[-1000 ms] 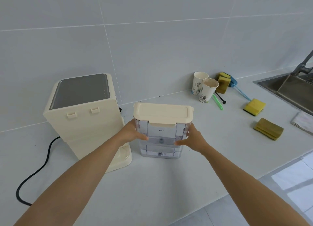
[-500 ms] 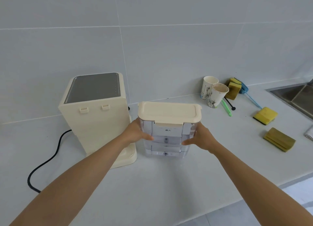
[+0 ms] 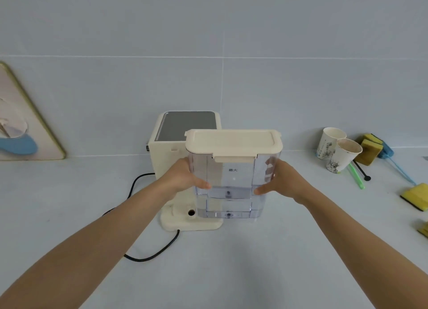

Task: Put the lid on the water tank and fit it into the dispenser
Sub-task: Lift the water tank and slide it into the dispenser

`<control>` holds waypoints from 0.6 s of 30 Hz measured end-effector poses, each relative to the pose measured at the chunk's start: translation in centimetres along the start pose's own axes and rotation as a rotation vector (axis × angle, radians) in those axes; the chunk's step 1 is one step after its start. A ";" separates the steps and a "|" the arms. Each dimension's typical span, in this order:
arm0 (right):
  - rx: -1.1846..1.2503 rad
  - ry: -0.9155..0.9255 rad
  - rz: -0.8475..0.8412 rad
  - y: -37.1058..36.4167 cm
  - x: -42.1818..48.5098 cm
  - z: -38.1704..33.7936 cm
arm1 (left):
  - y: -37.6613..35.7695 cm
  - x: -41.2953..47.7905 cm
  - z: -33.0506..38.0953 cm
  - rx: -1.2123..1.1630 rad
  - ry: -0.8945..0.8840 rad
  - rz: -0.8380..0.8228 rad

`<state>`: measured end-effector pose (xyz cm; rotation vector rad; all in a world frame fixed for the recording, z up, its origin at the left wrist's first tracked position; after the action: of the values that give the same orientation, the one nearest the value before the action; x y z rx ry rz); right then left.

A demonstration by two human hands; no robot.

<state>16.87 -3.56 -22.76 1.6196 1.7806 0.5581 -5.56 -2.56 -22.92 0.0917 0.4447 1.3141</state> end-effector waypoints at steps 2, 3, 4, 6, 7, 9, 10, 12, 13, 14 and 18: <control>-0.013 -0.011 -0.014 -0.4 0.2 0.1 | 0.2 -0.2 -0.1 -0.016 0.034 0.000; -0.006 -0.016 -0.019 -0.7 0.4 0.1 | 0.3 -0.3 -0.1 -0.019 0.051 0.000; 0.009 -0.022 -0.023 -1.0 0.5 0.1 | 0.4 -0.4 -0.2 -0.021 0.073 0.001; 0.044 -0.018 -0.043 -2.0 1.2 -0.9 | 1.8 -0.7 -0.4 -0.042 0.106 0.041; 0.055 -0.013 -0.048 -2.6 1.5 -1.5 | 2.8 -0.8 -0.5 -0.053 0.114 0.066; 0.078 -0.003 -0.044 -3.3 2.0 -2.8 | 4.3 -0.7 -0.6 -0.059 0.129 0.109; 0.091 0.000 -0.047 -3.7 2.2 -3.3 | 4.9 -0.5 -0.7 -0.055 0.135 0.126; 0.120 -0.005 -0.044 -4.2 2.7 -3.7 | 5.6 -0.3 -0.7 -0.048 0.148 0.158; 0.135 -0.005 -0.041 -4.4 2.9 -3.8 | 5.8 -0.2 -0.6 -0.048 0.151 0.168; 0.150 -0.005 -0.038 -4.6 3.2 -3.9 | 5.9 0.0 -0.6 -0.054 0.152 0.173; 0.172 -0.009 -0.044 -5.1 4.0 -4.1 | 6.4 0.6 -1.0 -0.071 0.183 0.182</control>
<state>10.31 0.17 -24.26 1.6889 1.8963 0.3855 -11.64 -0.48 -22.03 -0.0498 0.5543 1.5228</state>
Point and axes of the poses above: each hand's wrist, its own x-axis towards the middle knuckle, its own y-axis out of the back of the hand, z = x × y, the point moved 7 cm from there along x, towards the middle knuckle, and after that the axes turned 4 degrees about -x, right-handed, at the moved point
